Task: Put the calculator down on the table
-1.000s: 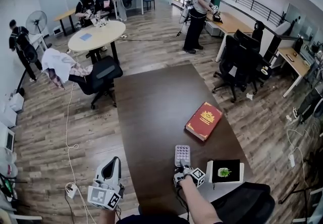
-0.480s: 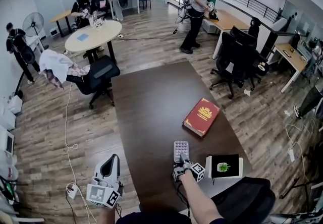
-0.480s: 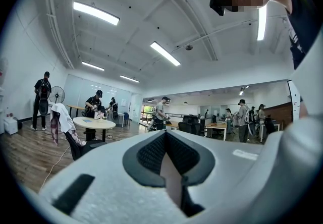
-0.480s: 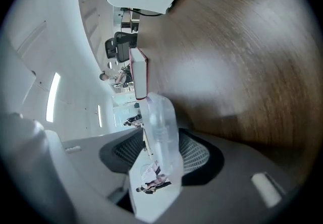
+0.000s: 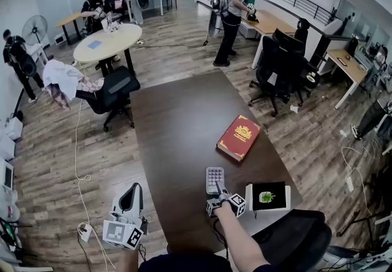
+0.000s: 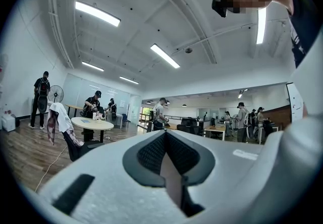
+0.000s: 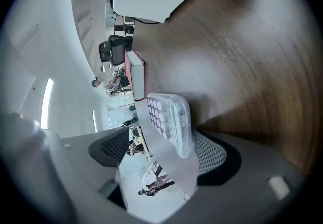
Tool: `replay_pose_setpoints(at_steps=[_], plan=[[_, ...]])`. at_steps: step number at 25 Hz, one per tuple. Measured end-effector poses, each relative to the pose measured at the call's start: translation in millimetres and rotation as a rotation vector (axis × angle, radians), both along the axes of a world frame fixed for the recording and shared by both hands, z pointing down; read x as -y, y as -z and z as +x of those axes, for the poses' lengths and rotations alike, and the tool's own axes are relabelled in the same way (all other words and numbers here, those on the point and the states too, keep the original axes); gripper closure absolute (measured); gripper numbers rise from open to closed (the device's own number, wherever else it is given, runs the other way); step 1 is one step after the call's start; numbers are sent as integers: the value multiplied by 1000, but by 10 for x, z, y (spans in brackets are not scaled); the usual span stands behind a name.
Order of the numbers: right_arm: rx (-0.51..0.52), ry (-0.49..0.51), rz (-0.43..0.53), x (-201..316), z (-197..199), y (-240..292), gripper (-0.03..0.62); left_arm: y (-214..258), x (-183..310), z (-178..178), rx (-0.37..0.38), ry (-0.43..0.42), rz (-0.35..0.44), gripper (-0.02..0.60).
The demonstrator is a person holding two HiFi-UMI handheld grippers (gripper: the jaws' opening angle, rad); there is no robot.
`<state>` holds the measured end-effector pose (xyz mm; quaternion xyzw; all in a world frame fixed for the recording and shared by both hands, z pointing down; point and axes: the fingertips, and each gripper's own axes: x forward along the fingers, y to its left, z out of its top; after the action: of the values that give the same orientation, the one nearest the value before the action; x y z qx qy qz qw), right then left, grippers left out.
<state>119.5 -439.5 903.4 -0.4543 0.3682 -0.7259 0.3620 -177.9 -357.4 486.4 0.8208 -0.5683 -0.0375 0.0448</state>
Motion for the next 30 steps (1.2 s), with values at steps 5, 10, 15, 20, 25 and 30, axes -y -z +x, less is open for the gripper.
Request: replay_pose_setpoints(at_steps=[5, 10, 15, 20, 25, 30], plan=[[6, -1, 19, -171, -27, 104, 176, 20, -38, 5, -6, -9, 6, 586], [2, 9, 78, -210, -10, 307, 172, 5, -81, 14, -1, -6, 7, 586], [11, 4, 170, -188, -37, 722, 172, 17, -143, 23, -14, -11, 8, 586], [-25, 27, 338, -117, -40, 1379, 174, 55, -186, 58, -9, -30, 12, 586], [-37, 28, 532, -63, -33, 2210, 174, 51, -190, 63, -14, -33, 13, 586], [-58, 21, 691, -133, -56, 3060, 186, 51, -181, 70, -18, -43, 10, 586]])
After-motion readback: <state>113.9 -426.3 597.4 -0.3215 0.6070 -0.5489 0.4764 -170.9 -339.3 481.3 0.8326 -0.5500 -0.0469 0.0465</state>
